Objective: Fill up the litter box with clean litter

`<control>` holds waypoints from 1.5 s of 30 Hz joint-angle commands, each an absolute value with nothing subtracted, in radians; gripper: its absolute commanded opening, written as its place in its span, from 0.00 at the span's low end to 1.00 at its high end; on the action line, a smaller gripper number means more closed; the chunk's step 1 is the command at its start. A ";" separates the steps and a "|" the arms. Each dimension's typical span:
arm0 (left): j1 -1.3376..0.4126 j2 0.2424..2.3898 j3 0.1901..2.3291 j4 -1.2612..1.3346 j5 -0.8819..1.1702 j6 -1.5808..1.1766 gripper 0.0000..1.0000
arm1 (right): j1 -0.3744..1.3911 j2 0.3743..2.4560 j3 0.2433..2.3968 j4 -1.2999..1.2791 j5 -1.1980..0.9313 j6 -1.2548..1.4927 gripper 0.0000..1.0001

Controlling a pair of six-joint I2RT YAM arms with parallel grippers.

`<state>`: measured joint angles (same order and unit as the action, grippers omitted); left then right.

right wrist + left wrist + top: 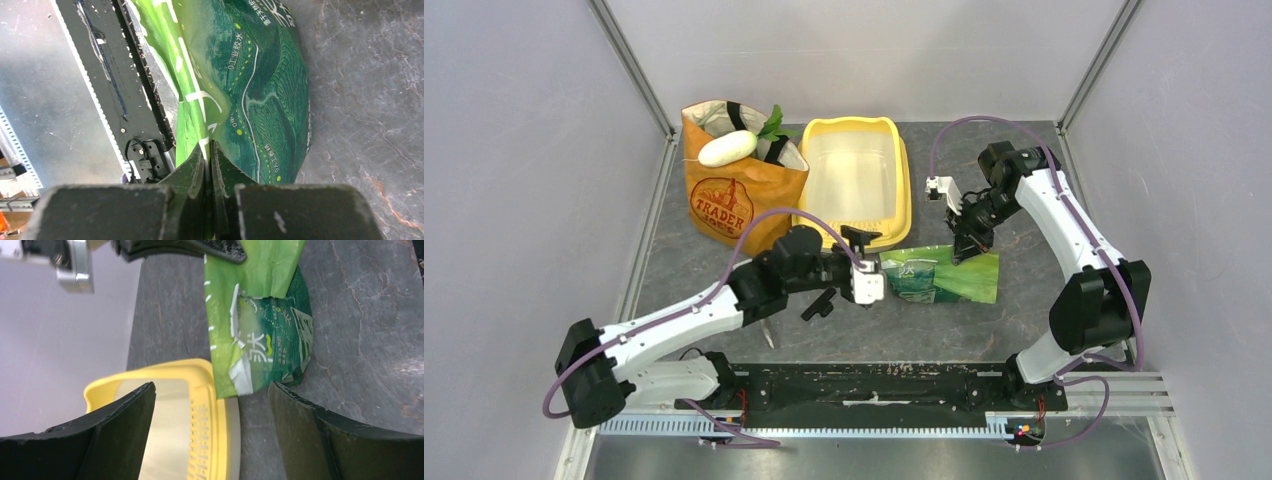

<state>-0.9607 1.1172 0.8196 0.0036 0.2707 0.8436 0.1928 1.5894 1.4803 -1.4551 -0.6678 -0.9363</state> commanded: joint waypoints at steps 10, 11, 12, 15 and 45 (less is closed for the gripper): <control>-1.082 1.298 0.731 0.396 0.131 1.129 0.84 | 0.175 1.655 1.568 -1.617 -0.785 -1.024 0.12; -1.083 1.314 0.726 0.419 0.117 1.142 0.84 | 0.173 1.658 1.571 -1.624 -0.786 -1.032 0.12; -1.084 1.329 0.728 0.435 0.097 1.151 0.84 | 0.172 1.660 1.572 -1.632 -0.787 -1.044 0.12; -1.084 1.378 0.749 0.467 0.052 1.179 0.83 | 0.173 1.661 1.574 -1.638 -0.783 -1.056 0.13; -0.836 1.639 1.402 -0.471 0.712 0.201 0.02 | 0.017 0.954 1.382 -1.231 -0.802 -0.939 0.97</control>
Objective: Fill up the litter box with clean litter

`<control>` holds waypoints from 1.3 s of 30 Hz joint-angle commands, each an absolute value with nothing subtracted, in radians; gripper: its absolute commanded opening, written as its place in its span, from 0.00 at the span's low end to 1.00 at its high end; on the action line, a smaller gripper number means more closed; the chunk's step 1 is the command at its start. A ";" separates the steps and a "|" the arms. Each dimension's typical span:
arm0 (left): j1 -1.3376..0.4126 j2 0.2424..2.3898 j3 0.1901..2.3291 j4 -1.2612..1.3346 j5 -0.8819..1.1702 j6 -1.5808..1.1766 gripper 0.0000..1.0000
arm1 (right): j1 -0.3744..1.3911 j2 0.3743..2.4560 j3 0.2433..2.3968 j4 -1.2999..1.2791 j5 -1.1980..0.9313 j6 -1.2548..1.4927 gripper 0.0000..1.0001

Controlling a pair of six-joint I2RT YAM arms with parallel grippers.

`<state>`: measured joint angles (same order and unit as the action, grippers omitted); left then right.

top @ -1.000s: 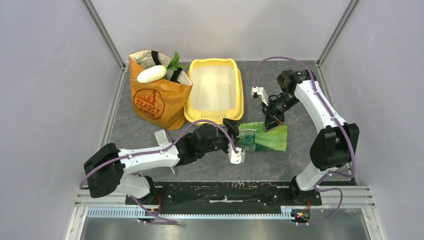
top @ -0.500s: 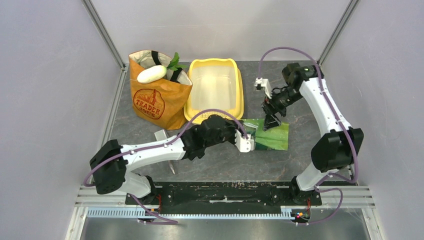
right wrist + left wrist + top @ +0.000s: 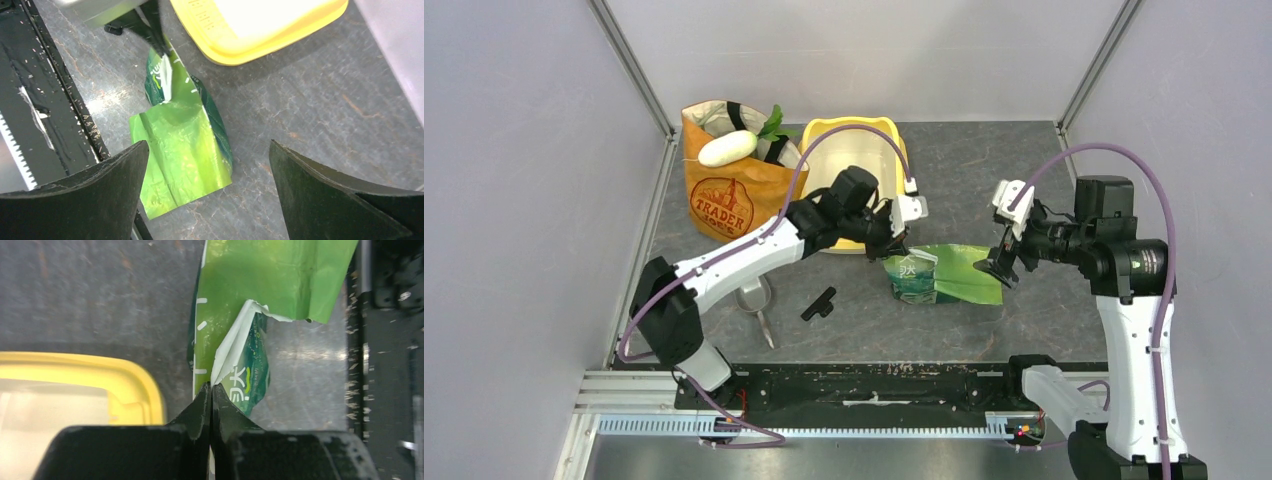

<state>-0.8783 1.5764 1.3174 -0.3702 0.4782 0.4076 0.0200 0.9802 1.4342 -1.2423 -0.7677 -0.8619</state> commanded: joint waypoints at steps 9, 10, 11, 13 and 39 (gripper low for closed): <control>-0.768 1.754 1.512 -0.500 0.882 0.073 0.02 | 0.018 0.717 1.087 -1.084 -0.729 -1.146 0.97; -0.766 1.770 1.531 -0.520 0.889 0.073 0.02 | 0.017 0.685 1.051 -1.049 -0.724 -1.149 0.97; -0.762 1.784 1.545 -0.536 0.895 0.073 0.02 | 0.017 0.664 1.036 -1.042 -0.733 -1.157 0.97; -0.748 1.813 1.568 -0.553 0.903 0.060 0.02 | 0.017 0.651 1.047 -1.068 -0.779 -1.164 0.97; -0.716 1.884 1.657 -0.660 0.992 0.134 0.03 | 0.017 0.614 0.828 -0.682 -0.644 -1.256 0.55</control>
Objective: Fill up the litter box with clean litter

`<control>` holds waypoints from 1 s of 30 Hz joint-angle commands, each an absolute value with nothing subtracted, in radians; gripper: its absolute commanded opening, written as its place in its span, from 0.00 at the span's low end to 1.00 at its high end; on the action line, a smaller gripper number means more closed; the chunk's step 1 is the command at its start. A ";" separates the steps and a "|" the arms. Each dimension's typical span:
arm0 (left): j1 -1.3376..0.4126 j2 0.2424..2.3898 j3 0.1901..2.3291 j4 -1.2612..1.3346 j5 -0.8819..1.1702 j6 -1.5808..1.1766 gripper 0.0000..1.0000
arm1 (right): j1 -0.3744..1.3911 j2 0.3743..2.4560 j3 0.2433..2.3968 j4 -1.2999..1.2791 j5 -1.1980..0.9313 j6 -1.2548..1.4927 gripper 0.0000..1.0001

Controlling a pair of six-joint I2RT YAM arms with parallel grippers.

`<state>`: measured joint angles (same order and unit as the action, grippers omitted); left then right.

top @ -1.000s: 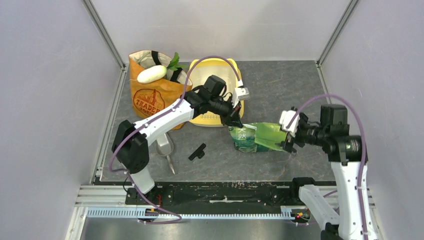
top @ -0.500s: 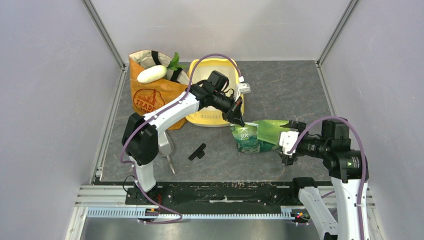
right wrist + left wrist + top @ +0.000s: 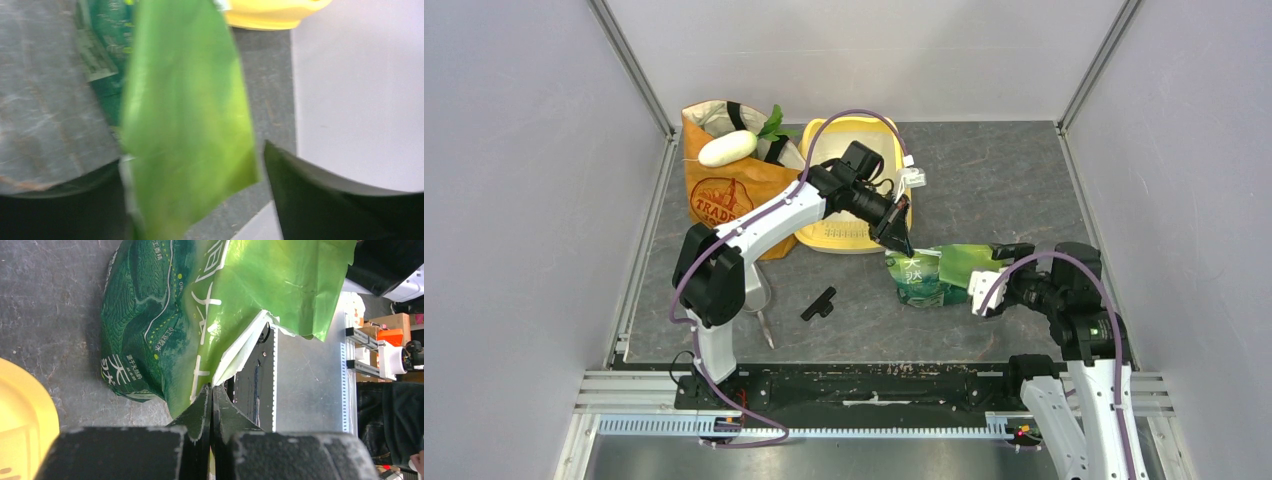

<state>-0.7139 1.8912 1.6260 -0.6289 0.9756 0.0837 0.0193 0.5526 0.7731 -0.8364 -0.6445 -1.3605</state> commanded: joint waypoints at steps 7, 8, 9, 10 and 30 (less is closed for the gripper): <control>-0.716 1.771 1.624 -0.604 0.883 0.218 0.71 | 0.017 0.764 1.030 -0.905 -0.790 -1.213 0.00; -0.716 1.731 1.589 -0.540 0.868 0.221 0.78 | 0.017 0.787 1.051 -0.914 -0.798 -1.185 0.00; -0.716 1.689 1.550 -0.480 0.860 0.218 0.83 | 0.018 0.810 1.073 -0.929 -0.801 -1.168 0.00; -0.716 1.653 1.503 -0.388 0.848 0.213 0.85 | 0.016 0.828 1.092 -0.957 -0.809 -1.167 0.00; -0.950 1.680 1.468 -0.108 0.566 0.218 0.89 | 0.016 1.007 1.275 -1.169 -0.851 -1.059 0.01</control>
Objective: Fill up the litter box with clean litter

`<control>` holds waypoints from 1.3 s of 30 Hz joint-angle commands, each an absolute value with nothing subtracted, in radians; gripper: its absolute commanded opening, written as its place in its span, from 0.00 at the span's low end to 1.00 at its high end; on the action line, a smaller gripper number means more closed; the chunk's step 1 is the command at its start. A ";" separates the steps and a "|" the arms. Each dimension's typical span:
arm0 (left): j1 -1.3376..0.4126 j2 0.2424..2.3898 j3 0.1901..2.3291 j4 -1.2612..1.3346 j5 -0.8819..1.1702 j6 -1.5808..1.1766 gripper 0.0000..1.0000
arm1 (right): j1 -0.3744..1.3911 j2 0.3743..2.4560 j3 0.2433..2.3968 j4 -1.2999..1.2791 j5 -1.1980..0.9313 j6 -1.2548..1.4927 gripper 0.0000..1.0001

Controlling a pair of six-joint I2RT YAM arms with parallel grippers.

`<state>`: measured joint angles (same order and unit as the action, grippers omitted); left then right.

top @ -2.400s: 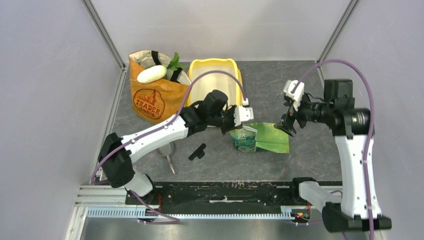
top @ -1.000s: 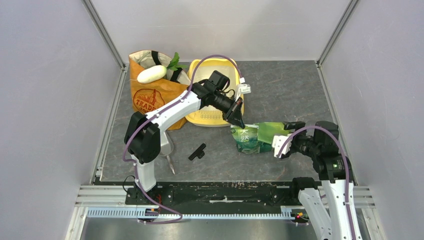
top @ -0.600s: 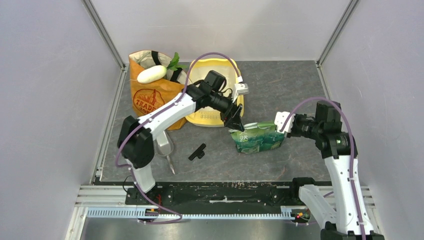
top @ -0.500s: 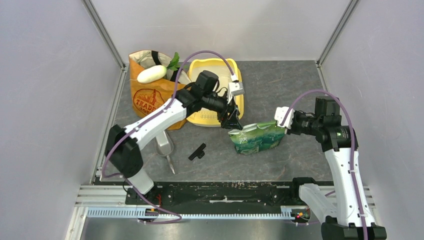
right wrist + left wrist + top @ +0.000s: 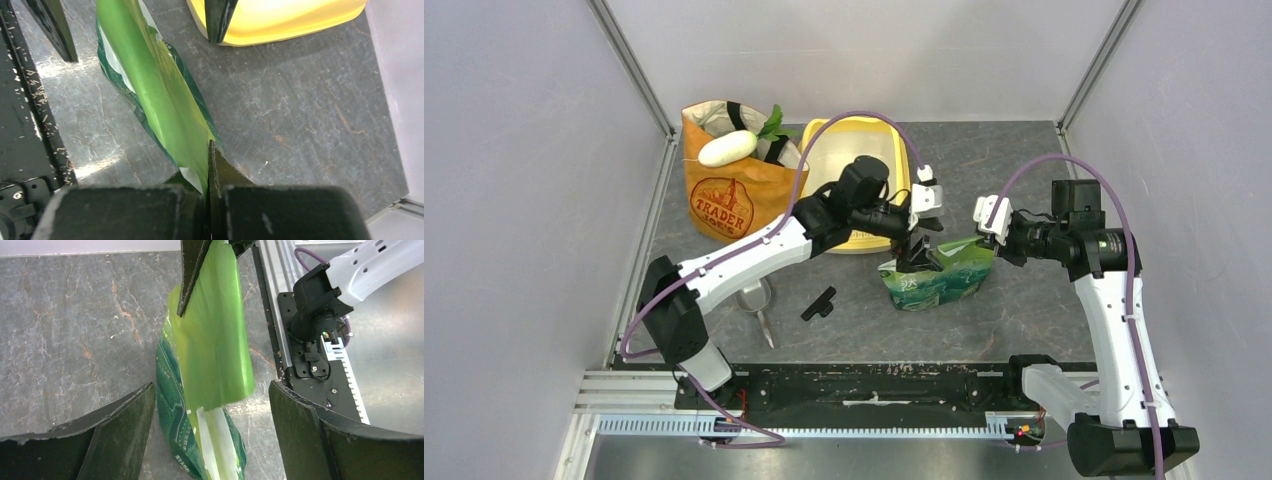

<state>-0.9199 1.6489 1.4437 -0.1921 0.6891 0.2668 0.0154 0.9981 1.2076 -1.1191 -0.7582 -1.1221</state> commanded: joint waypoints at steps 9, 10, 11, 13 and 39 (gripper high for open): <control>-0.916 1.665 1.412 0.031 0.726 -0.031 0.02 | 0.013 1.050 1.298 -1.254 -0.902 -0.924 0.62; -0.915 1.657 1.403 0.035 0.736 -0.021 0.02 | -0.006 1.047 1.285 -1.254 -0.914 -0.916 0.65; -0.914 1.654 1.401 0.032 0.745 -0.013 0.02 | -0.006 1.041 1.266 -1.248 -0.922 -0.914 0.68; -0.907 1.657 1.400 0.034 0.795 -0.012 0.02 | -0.007 1.022 1.220 -1.207 -0.930 -0.887 0.71; -0.825 1.293 1.327 -0.470 0.448 0.126 0.70 | -0.014 0.930 1.037 -1.060 -1.024 -1.055 0.00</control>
